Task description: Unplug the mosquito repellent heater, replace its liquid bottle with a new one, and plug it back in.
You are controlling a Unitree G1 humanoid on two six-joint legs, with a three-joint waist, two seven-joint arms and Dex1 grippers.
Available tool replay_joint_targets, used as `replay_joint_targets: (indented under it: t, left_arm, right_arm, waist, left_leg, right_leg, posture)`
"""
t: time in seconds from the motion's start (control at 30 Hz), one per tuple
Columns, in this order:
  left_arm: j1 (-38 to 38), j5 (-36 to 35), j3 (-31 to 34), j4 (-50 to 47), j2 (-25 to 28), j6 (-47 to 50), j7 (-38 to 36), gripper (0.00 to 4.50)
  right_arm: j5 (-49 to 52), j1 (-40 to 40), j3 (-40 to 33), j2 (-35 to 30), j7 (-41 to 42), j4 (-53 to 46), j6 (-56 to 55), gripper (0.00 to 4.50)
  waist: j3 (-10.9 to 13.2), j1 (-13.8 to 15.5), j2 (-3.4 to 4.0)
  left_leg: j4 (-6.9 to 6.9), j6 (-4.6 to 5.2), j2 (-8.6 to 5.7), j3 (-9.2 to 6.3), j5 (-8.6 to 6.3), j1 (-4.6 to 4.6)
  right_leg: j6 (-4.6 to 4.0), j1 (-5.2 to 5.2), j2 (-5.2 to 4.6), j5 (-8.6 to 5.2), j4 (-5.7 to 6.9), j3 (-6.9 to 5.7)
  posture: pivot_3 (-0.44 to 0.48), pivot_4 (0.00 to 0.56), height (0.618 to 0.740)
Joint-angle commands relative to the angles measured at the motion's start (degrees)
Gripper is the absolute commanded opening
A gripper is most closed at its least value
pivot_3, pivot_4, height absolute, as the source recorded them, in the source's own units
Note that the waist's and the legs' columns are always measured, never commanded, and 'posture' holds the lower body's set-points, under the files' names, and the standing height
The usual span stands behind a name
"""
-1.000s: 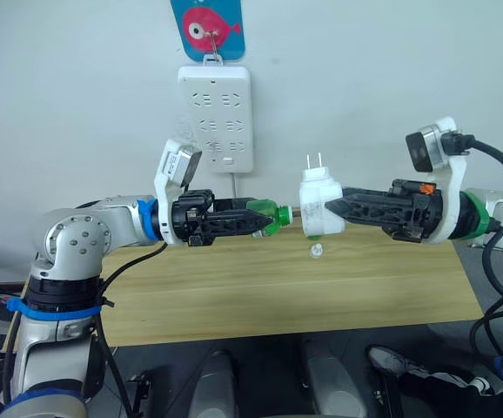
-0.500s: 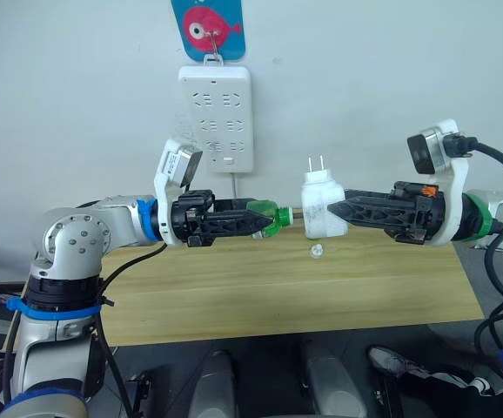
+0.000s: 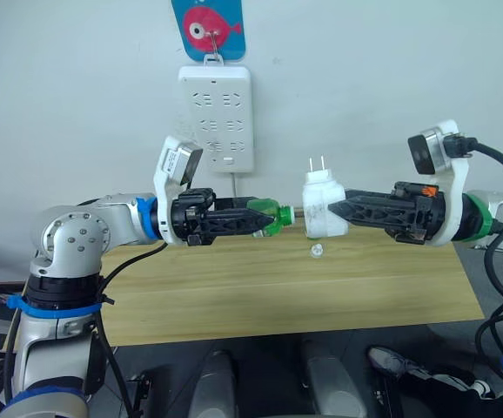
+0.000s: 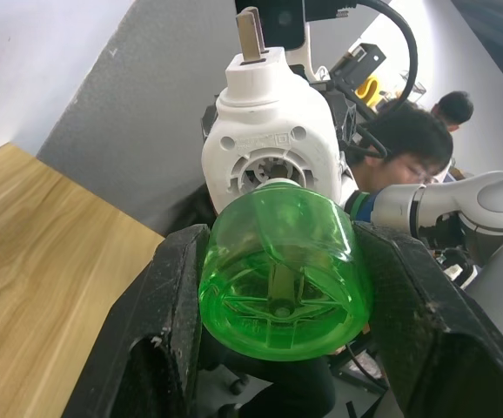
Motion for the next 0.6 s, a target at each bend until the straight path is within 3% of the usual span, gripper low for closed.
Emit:
replay_joint_targets:
  t: [0.03,0.6]
  left_arm:
    - [-0.98,-0.81,0.46,-1.22,-1.09,-0.59,0.34,2.28]
    - [-0.93,1.8,0.41,0.23,0.32,-1.22,-1.46,2.28]
  right_arm:
    - [2.45,-0.89,0.22,0.19,0.14,-1.89,-1.28,2.91]
    - [1.78,-0.17,0.25,-0.77,1.15,-1.75,-1.34,2.91]
  waist:
    - [0.0,0.0,0.0]
    - [0.0,0.0,0.0]
  left_leg:
    - [0.0,0.0,0.0,0.0,0.0,0.0]
    - [0.02,0.0,0.0,0.0,0.0,0.0]
  right_leg:
    - [0.0,0.0,0.0,0.0,0.0,0.0]
    - [0.0,0.0,0.0,0.0,0.01,0.0]
  posture:
    - [-0.143,0.234,0.725]
    - [-0.147,0.231,0.725]
